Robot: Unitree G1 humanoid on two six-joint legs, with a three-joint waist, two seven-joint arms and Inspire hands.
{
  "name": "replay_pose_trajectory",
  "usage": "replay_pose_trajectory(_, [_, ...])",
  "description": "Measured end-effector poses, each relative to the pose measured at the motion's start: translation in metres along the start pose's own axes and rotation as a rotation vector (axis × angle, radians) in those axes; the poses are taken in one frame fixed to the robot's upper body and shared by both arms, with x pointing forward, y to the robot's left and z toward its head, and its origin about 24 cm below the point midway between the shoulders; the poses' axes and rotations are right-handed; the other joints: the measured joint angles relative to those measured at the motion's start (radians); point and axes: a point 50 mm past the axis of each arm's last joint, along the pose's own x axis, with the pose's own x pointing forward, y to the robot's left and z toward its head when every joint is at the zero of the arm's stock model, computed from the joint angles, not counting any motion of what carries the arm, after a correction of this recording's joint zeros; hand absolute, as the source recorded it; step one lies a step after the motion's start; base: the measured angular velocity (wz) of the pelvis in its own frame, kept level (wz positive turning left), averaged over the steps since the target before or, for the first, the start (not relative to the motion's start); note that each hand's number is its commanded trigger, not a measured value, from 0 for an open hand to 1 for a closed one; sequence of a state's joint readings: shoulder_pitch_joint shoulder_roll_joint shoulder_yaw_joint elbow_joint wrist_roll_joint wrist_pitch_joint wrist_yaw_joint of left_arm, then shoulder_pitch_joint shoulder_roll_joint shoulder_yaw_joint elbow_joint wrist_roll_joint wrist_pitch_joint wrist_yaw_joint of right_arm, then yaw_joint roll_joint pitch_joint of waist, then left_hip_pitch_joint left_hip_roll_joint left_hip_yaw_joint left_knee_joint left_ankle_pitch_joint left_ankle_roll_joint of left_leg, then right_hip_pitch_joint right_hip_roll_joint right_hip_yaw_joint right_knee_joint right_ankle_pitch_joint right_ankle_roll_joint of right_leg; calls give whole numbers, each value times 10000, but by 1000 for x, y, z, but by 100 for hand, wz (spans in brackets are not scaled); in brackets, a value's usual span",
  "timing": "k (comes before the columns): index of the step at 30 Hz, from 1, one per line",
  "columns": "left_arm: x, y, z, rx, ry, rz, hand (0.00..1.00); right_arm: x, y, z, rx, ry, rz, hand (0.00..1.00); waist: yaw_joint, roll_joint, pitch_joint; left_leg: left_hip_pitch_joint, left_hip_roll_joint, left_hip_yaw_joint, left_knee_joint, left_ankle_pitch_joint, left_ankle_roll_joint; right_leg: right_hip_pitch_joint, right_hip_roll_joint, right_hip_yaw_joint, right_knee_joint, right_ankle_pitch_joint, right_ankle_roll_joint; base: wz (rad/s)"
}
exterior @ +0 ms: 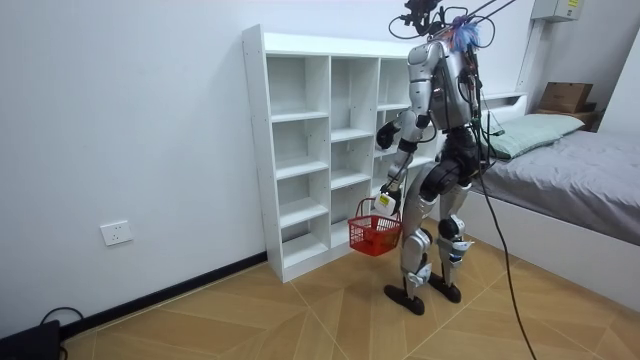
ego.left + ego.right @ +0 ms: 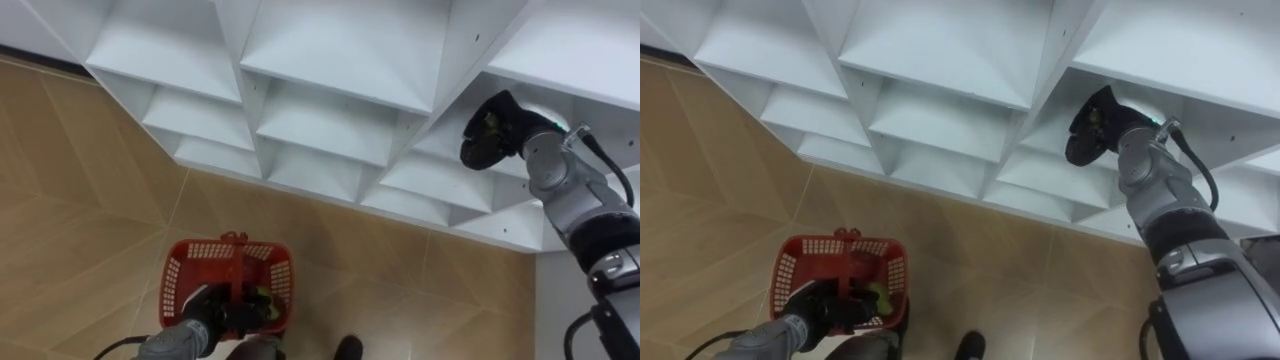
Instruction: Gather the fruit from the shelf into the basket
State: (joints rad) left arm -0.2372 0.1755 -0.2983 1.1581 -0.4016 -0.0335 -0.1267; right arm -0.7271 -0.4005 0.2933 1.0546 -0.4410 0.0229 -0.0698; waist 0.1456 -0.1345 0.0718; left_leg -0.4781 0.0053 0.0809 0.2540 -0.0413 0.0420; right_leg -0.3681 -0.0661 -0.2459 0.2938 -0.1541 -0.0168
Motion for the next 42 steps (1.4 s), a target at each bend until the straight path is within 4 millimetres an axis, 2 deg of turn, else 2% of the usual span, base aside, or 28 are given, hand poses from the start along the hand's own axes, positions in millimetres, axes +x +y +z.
replay_pose_trajectory(14, [0,-1,-1,-136,1,-91,100,0,0,1,-288,-51,8,100,2,-4,-2,18,3,7,-7,3,-1,0,1,18,5,2,-3,0])
replay_pose_trajectory(17, [0,0,-1,-366,-30,-78,100,0,-3,7,-267,-312,-55,100,-17,-11,-8,42,13,5,-13,3,-1,-5,5,70,7,2,-3,-5])
replay_pose_trajectory(19, [0,0,2,-388,-127,-86,100,0,-8,19,-160,-802,-280,100,-57,-27,-19,51,26,15,-14,6,-7,-9,28,149,5,6,-10,-3])
replay_pose_trajectory(23, [1,-1,7,-411,-292,-20,100,-2,-7,34,3,-1437,-391,100,-101,-167,-119,272,24,24,-79,13,-18,207,21,171,-40,5,-9,0])
replay_pose_trajectory(26, [1,-1,10,-532,-421,36,100,-6,-4,36,-130,-1723,-478,100,-199,-241,-185,428,5,-16,-97,13,-17,432,-18,34,-126,10,-3,7])
replay_pose_trajectory(30, [1,-3,13,-589,-576,-25,100,-10,0,38,-53,-1971,-476,100,-369,-225,-194,663,2,-44,-62,11,-15,722,-17,-27,-190,45,2,2])
replay_pose_trajectory(33, [2,-8,19,-586,-833,-205,100,-13,8,34,29,-1938,-331,100,-379,-141,-253,728,10,-75,-10,13,-15,799,-4,-9,-175,59,-3,0])
replay_pose_trajectory(37, [3,-20,19,-726,-904,-533,100,-21,27,30,291,-1971,14,100,-371,4,-407,1038,-10,-25,-60,16,-11,1105,32,16,-252,58,8,0])
replay_pose_trajectory(38, [3,-24,19,-784,-891,-623,100,-23,33,27,338,-1928,145,100,-395,49,-466,1144,-14,-18,-101,16,-11,1208,31,33,-364,61,18,0])
replay_pose_trajectory(42, [3,-27,17,-893,-889,-708,100,-33,40,27,816,-2181,137,100,-466,161,-547,1512,-11,51,-233,18,-7,1523,24,225,-496,78,47,-7])
